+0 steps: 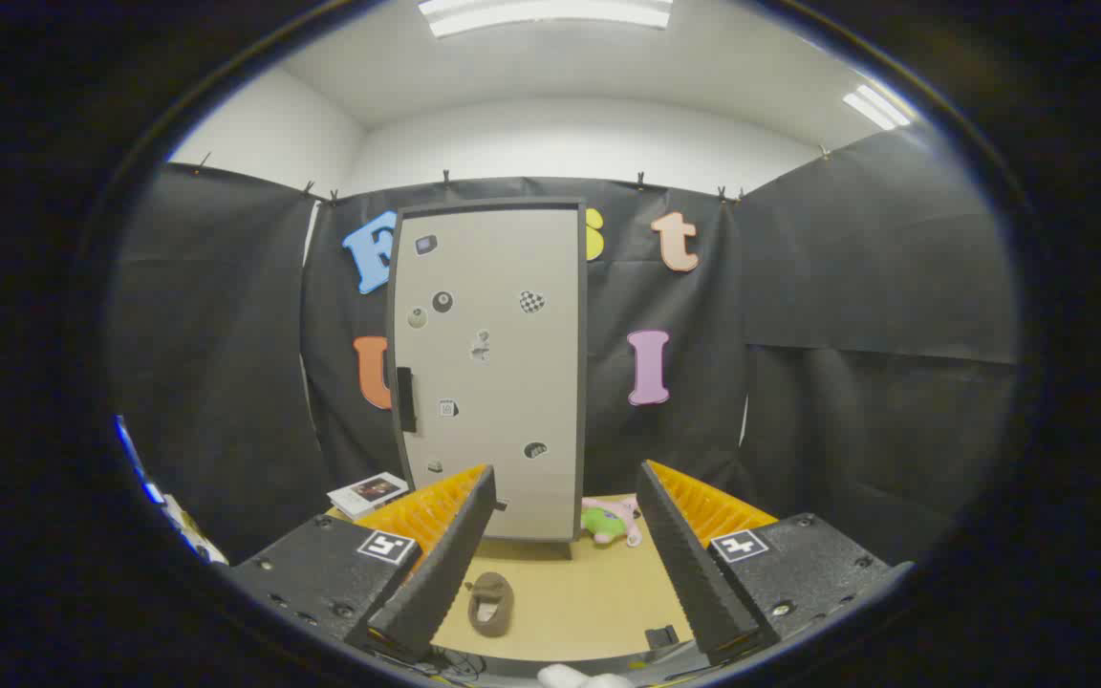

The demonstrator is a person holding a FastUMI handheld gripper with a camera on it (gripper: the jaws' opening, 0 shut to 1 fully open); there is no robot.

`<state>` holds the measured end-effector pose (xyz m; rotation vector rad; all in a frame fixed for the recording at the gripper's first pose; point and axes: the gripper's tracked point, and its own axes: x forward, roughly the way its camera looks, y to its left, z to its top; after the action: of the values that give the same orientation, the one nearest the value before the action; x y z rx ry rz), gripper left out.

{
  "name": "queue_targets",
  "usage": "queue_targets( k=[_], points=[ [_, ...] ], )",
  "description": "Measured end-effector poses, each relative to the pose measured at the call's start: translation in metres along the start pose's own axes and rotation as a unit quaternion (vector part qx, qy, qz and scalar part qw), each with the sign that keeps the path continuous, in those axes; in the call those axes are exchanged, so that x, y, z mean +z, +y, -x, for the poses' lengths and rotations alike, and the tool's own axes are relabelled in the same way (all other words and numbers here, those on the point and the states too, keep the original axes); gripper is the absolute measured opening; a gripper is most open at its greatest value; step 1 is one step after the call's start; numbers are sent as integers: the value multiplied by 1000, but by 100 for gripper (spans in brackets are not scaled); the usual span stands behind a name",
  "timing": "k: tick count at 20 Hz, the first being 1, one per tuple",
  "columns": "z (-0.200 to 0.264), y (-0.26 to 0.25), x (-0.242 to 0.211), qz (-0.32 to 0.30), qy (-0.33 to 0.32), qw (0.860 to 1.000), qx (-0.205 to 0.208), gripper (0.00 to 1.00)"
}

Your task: Open the shoe cabinet door, grab the shoes and put them into the shoe cabinet, then close the shoe cabinet door.

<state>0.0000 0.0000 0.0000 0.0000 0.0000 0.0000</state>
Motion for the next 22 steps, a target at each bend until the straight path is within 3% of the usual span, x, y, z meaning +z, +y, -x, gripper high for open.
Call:
queue_targets(
  k=[15, 22],
  points=[
    [-10, 12, -11, -10, 23, 999, -27, 97],
    [-65, 67, -18, -15, 27, 1000, 0, 97]
  ],
)
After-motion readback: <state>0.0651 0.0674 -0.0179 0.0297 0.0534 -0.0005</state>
